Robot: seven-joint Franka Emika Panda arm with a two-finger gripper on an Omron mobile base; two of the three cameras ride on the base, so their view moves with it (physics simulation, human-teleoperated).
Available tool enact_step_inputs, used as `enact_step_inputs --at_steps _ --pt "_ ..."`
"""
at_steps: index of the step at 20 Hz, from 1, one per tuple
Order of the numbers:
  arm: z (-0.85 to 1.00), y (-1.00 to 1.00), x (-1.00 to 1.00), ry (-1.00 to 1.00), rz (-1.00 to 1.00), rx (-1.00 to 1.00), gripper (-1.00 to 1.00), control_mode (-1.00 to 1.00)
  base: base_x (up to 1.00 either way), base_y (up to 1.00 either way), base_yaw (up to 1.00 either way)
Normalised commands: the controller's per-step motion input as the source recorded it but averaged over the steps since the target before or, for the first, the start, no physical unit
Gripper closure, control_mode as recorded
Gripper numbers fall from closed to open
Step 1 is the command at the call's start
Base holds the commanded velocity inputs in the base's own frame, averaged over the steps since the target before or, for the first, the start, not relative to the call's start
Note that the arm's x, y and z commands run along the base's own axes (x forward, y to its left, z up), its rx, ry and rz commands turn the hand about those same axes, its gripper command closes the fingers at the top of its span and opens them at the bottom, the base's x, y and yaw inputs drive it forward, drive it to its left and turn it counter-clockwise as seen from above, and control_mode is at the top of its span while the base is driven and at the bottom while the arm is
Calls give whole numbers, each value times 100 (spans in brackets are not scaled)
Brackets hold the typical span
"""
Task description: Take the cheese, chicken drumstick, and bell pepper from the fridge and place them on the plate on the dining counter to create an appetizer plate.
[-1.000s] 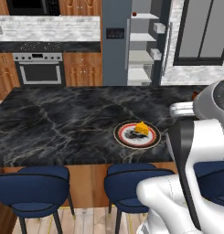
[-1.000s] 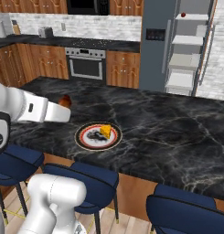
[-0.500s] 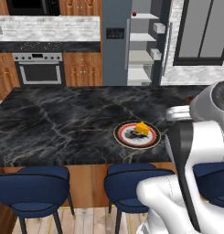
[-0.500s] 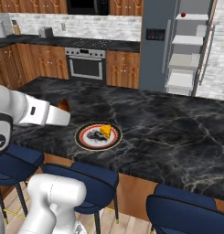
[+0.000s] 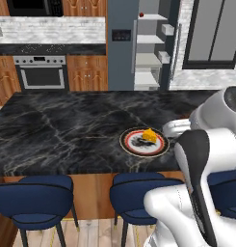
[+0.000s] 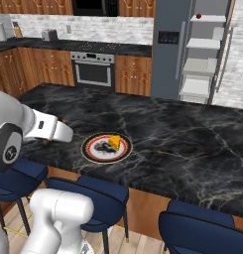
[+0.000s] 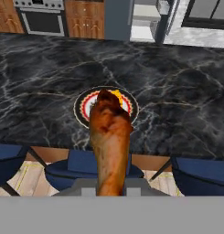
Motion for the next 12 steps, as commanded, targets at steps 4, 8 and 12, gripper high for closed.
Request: enact_step_inputs --at_steps 4,8,12 --pt "-9 9 34 7 4 8 100 -100 0 0 0" --pt "-5 0 35 0 -8 5 100 -100 0 0 0" --pt "-42 0 38 0 -13 2 100 -100 0 0 0"
